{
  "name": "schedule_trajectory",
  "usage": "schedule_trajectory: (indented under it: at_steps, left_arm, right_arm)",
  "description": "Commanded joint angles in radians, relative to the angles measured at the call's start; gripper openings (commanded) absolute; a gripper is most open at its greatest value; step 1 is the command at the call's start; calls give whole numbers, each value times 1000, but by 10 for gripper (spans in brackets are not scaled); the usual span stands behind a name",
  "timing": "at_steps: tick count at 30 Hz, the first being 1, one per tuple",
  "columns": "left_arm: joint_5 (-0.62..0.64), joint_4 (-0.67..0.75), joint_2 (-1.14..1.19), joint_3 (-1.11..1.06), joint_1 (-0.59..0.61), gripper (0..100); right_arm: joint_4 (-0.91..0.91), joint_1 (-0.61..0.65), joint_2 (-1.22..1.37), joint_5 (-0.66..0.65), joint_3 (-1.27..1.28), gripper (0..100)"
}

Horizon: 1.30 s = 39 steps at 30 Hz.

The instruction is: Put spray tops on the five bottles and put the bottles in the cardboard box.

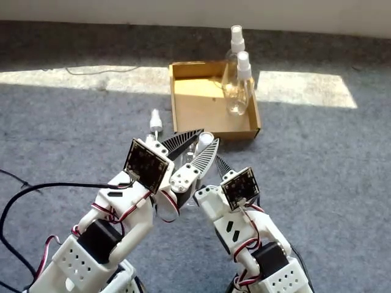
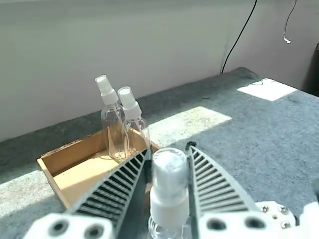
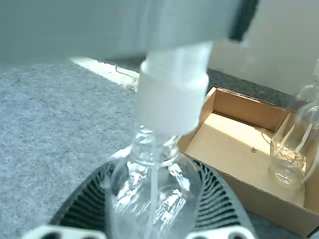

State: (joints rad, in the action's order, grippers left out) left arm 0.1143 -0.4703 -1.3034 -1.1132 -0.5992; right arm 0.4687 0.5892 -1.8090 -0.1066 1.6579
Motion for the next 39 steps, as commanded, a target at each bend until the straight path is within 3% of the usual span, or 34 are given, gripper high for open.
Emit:
schedule_trajectory:
  at_steps: [1,6,11,15,23,39]
  left_arm:
    - [9,-83,-24,68,13,105]
    - [9,-164,-82,151,15,118]
    - [9,-192,-68,143,15,264]
    - [6,-187,-61,143,19,224]
    - [8,-123,1,214,291,195]
    - [6,-160,-56,45,197,196]
  right_arm:
    - [5,-10,-1,9,-19,4]
    - [5,-10,-1,9,-19,4]
    - [5,-10,-1,9,-16,4]
    - [5,-10,-1,9,-13,4]
    - [5,-10,-1,9,-13,4]
    - [5,-10,-1,9,-12,4]
